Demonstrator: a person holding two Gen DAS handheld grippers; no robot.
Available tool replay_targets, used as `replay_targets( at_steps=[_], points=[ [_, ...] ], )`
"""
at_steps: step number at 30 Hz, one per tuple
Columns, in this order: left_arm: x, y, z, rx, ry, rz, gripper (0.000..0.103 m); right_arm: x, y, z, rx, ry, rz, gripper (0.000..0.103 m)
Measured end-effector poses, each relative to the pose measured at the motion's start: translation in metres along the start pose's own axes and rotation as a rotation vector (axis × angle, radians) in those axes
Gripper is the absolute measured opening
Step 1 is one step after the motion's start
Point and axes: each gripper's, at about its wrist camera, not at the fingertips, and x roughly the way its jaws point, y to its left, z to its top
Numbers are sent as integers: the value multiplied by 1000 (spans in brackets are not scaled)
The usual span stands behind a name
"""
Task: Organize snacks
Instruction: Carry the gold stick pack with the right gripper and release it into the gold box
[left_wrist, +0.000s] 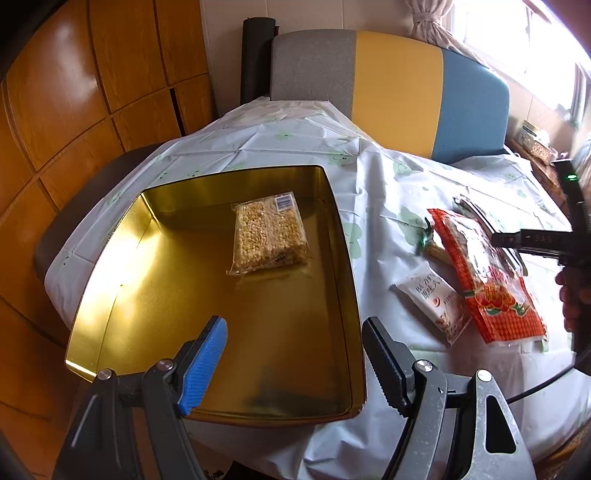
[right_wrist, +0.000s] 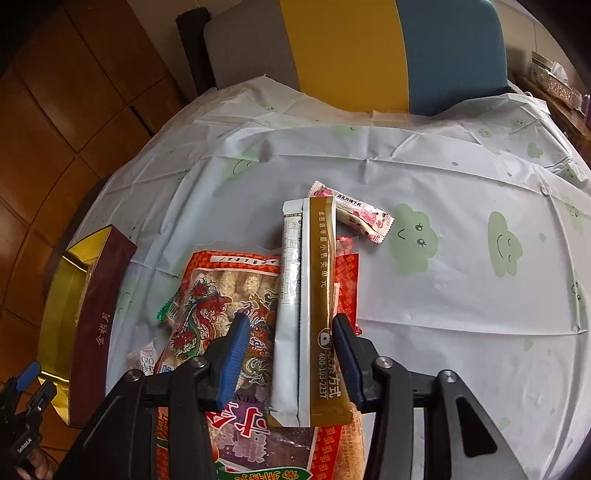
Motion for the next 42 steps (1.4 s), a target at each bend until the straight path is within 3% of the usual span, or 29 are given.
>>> replay_targets(
  at_steps=[3,4,14,21,32,36,42],
  points=[
    [-1,0,-4,-2,2,-4,76,9,12,-4,-73,7,-65,48],
    [-1,1,-5,-7,2,-3,76,8,14,-5,-88,-2,-70,34],
    [-4,31,-15,-75,3,25,76,1,21,-8,-114,-8,-78,29],
    [-3,65,-18,-151,-3,61,76,-31,64,-18,-174,-67,18,29],
    [-6,93,-19,-218,-25,97,76,-51,186,-49,-225,-67,214,29],
    [-9,104,-21,-242,-36,111,76,-46,228,-58,-258,-60,237,29],
    [-8,116,-24,-263,-36,124,76,-27,259,-70,-267,-13,246,31]
  ],
)
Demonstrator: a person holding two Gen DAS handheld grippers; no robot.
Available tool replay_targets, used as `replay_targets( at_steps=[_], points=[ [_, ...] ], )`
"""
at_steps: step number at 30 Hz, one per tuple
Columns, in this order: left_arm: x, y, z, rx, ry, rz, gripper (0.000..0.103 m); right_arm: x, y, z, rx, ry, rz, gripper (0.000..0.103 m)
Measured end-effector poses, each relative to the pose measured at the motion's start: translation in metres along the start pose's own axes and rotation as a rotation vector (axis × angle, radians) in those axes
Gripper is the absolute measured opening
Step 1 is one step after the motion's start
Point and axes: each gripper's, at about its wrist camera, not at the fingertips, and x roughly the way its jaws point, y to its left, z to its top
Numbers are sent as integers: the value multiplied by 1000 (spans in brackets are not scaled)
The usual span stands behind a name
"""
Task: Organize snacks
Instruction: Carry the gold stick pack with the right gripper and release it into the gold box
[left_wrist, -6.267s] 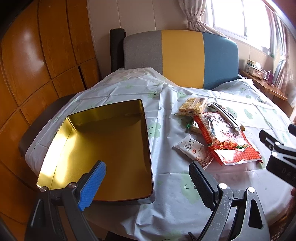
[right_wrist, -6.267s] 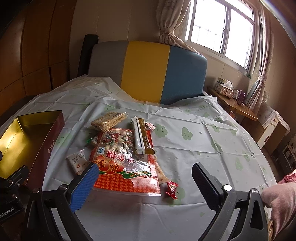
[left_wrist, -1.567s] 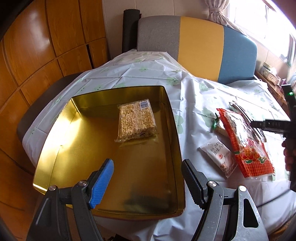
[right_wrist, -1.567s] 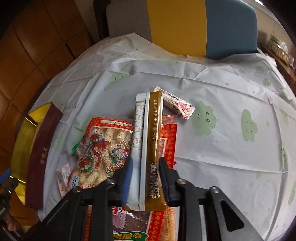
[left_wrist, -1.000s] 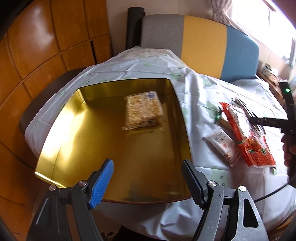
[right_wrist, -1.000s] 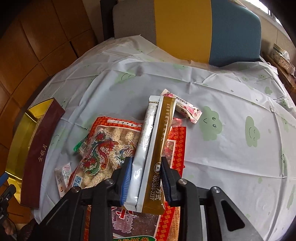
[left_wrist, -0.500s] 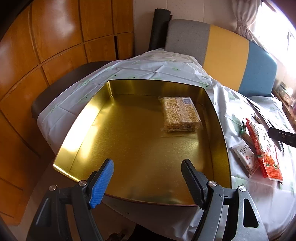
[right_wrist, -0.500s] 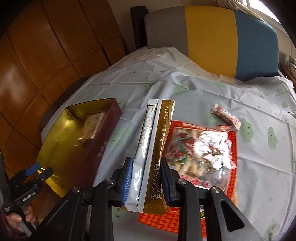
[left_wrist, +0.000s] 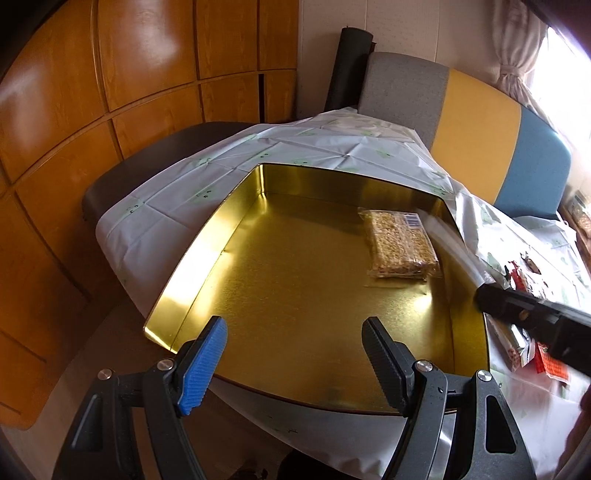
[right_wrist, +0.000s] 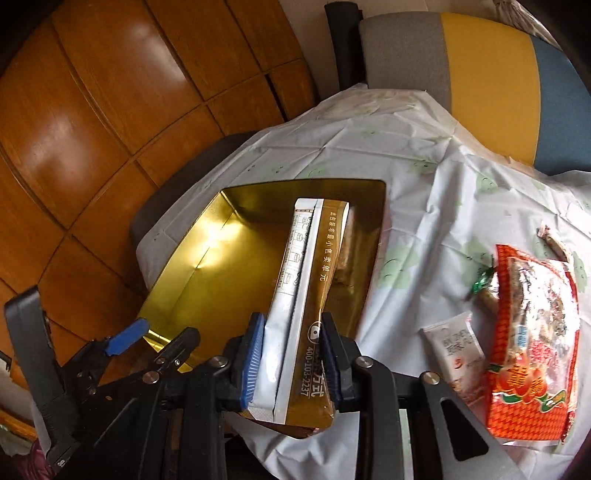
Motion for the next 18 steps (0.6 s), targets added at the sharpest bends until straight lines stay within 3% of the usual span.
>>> replay_targets(
  at_steps=[6,15,18],
  points=[
    [5,5,0,-9,10,9,76,18,10,-8,-45,34,-6,35],
    [9,4,-1,-8,22,17,76,13,10,-17,-88,67,32,35],
    [10,3,0,-7,23,14,76,12,18,-21,-154,63,23,34]
  ],
)
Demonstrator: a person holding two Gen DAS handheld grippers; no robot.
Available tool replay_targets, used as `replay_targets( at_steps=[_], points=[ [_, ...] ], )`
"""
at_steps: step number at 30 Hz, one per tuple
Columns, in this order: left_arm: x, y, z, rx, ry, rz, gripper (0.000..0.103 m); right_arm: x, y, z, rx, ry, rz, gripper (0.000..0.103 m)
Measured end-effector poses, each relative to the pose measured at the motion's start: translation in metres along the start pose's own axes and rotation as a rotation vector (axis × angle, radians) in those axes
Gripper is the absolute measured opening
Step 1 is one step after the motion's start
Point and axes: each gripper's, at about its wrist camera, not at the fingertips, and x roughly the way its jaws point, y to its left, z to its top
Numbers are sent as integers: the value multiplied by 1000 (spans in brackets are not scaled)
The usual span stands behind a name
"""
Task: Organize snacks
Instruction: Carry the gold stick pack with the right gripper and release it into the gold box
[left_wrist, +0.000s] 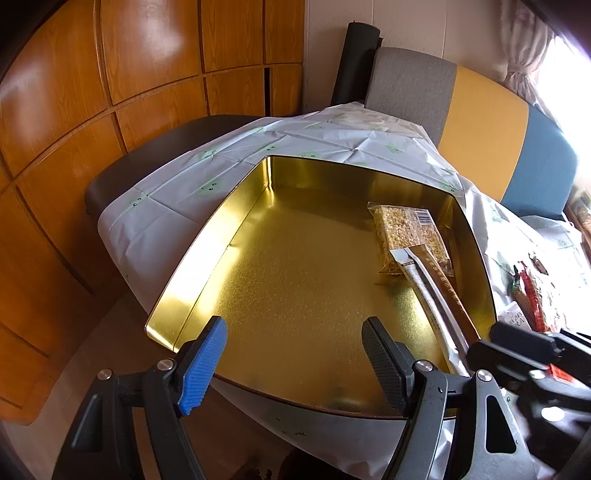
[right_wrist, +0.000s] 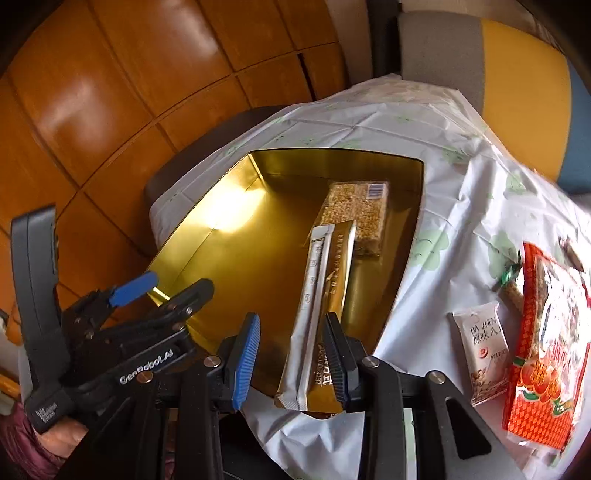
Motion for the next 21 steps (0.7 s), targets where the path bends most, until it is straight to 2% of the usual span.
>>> replay_targets(
  at_steps=[2,6,15,21],
  points=[
    [-1,-1,0,7,-1,-2,76,7,10,-2,-80,13,-54,12],
    [-1,1,1,5,-4,0,76,33,11,4,-133,50,-113,11],
    [-1,2,2,5,-13,10,76,60,5,25,-165,38,-165,8],
    [-6,3,1,6,-26,14,76,67,-7,37,-155,14,-246,5]
  ],
)
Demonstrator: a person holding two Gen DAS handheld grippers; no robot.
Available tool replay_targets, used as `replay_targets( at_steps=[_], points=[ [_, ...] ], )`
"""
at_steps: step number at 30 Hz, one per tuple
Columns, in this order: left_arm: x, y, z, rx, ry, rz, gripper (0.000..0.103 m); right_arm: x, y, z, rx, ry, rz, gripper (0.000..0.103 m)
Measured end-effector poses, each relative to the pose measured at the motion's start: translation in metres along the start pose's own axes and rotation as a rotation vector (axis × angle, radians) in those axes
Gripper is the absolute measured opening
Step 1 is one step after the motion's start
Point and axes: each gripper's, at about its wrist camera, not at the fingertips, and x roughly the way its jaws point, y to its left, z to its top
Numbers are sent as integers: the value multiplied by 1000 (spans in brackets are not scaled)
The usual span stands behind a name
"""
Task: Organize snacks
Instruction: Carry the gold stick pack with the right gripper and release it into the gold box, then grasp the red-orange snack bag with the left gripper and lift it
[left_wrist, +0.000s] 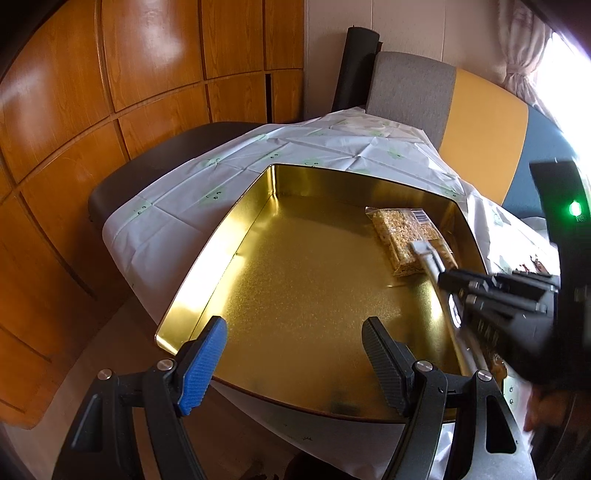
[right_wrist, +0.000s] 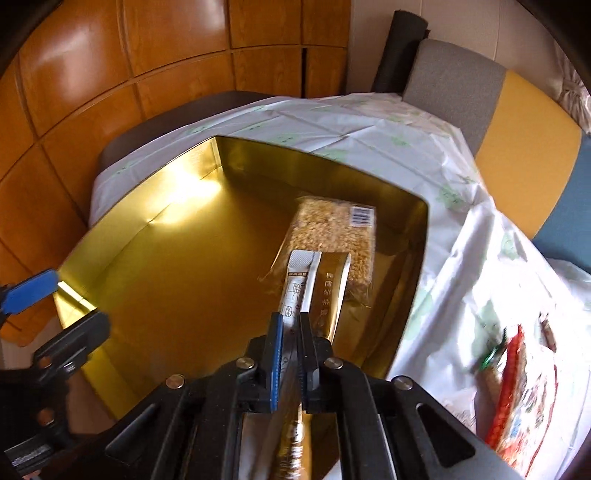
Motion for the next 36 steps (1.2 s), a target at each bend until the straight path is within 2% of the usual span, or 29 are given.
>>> replay_targets(
  at_steps=[2,6,10,12,16,18,20,22,26,28,31,36],
  points=[
    [-2,0,0,2,-9,-2,76,1,-10,6,38,-3,6,5],
    [-6,-4,1,23,-29,-2,76,-20,-37,9,145,-60,102,8],
    [-8,-7,1,27,-26,-17,76,-49,-42,-2,116,-78,187,8],
    [-7,-9,1,29,-25,-18,76,-60,-36,-11,51,-44,239,8],
    [-5,-15,-1,39,-13,-25,76,-66,-16,-32,-88,27,256,8],
    [-7,-17,-2,47,-15,-26,76,-55,-4,-38,-123,86,221,8],
    [-8,-17,-2,50,-21,-23,76,-40,3,-42,-98,125,216,8],
    [-9,-15,-1,42,-25,-18,76,-29,8,-44,-67,146,278,8],
    [-12,-15,3,45,-42,-14,76,-34,11,-43,-47,104,322,8],
    [-13,-18,4,55,-47,-19,76,-43,1,-43,-24,74,319,9],
    [-14,-24,4,74,-46,-36,76,-63,-21,-47,10,18,296,17],
    [-18,-43,2,129,-45,-76,76,-86,-57,-56,56,-38,193,25]
  ],
)
